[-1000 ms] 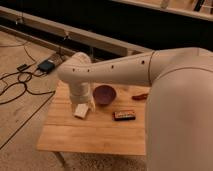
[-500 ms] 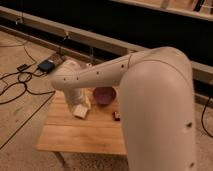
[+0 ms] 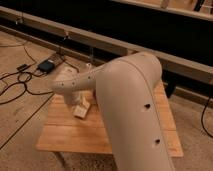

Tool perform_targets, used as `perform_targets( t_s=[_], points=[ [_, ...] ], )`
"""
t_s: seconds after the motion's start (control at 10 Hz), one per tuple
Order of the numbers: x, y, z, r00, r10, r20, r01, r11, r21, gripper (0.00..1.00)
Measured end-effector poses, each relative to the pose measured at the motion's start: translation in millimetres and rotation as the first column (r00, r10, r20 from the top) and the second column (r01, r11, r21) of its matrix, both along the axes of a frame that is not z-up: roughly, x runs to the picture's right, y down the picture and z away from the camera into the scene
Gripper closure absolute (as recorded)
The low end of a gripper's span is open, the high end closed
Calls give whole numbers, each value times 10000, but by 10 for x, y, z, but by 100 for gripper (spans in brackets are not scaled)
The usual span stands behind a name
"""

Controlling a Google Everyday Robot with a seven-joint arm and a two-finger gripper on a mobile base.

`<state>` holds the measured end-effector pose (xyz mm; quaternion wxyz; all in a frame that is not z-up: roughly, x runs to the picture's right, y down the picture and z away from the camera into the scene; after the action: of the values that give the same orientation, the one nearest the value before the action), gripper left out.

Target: Place the white sponge in the ceramic bowl

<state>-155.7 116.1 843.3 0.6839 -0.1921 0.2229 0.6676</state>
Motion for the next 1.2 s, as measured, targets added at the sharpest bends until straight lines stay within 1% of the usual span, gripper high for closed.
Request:
perform_targets(
  t_s=[0.3, 0.5, 0.8, 0.9, 1.0, 1.1, 1.2],
  points=[
    [50, -1, 265, 9976, 567, -390, -573, 9983, -127, 35],
    [45, 1, 380, 9951, 833, -526, -846, 9961, -230, 35],
    [52, 25, 551, 9873, 1403, -742, -1443, 9882, -509, 35],
    [65, 35, 580, 9860, 1477, -777, -1524, 9866, -577, 35],
    [83, 57, 621, 9836, 1602, -824, -1663, 9834, -724, 35],
    [103, 72, 648, 9824, 1667, -838, -1736, 9812, -841, 38],
    [109, 82, 658, 9821, 1696, -821, -1770, 9797, -938, 45]
  ],
)
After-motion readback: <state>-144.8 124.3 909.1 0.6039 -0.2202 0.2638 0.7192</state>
